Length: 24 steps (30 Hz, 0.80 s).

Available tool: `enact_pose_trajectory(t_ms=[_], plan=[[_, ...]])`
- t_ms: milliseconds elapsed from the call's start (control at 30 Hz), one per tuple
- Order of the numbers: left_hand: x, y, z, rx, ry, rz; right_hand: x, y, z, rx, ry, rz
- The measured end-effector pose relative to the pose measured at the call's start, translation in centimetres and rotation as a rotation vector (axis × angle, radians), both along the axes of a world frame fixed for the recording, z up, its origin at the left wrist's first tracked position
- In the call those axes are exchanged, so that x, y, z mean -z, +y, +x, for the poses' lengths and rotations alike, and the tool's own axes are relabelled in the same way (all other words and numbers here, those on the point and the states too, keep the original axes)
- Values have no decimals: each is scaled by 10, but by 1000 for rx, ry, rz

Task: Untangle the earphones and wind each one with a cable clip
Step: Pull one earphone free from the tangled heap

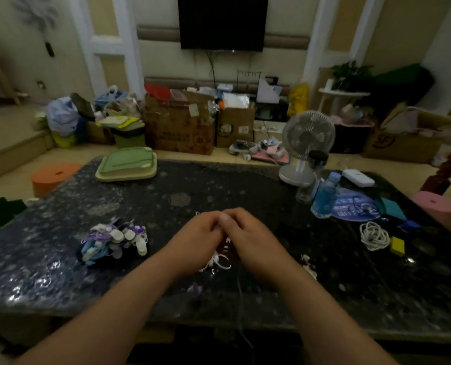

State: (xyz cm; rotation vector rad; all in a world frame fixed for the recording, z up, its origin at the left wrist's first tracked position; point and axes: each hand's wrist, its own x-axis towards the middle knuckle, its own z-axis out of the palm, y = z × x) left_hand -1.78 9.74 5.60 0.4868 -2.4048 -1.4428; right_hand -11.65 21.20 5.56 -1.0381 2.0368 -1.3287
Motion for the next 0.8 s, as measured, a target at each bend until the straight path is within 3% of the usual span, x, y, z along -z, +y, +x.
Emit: enact_pose_trajectory(t_ms=[100,200,333,467,567,667,800], plan=[[-9,-7,-8,-110,20,-121,-13,-14,-7,114,313,158],[-24,-12,-16,-110,75,-90,-24,-18,-15,196,379,115],[-31,-3,-10,-31,178,-59,-30,-7,-15,206,221,-23],[2,9,7,-10,123,-105,0,13,-2,101,8,-29],[9,11,13,6,114,28,-1,21,0,104,-68,-68],[9,7,14,38,75,111,-8,27,-8,244,-205,-113],[19,-6,12,40,22,80,-5,28,-14,206,-300,6]])
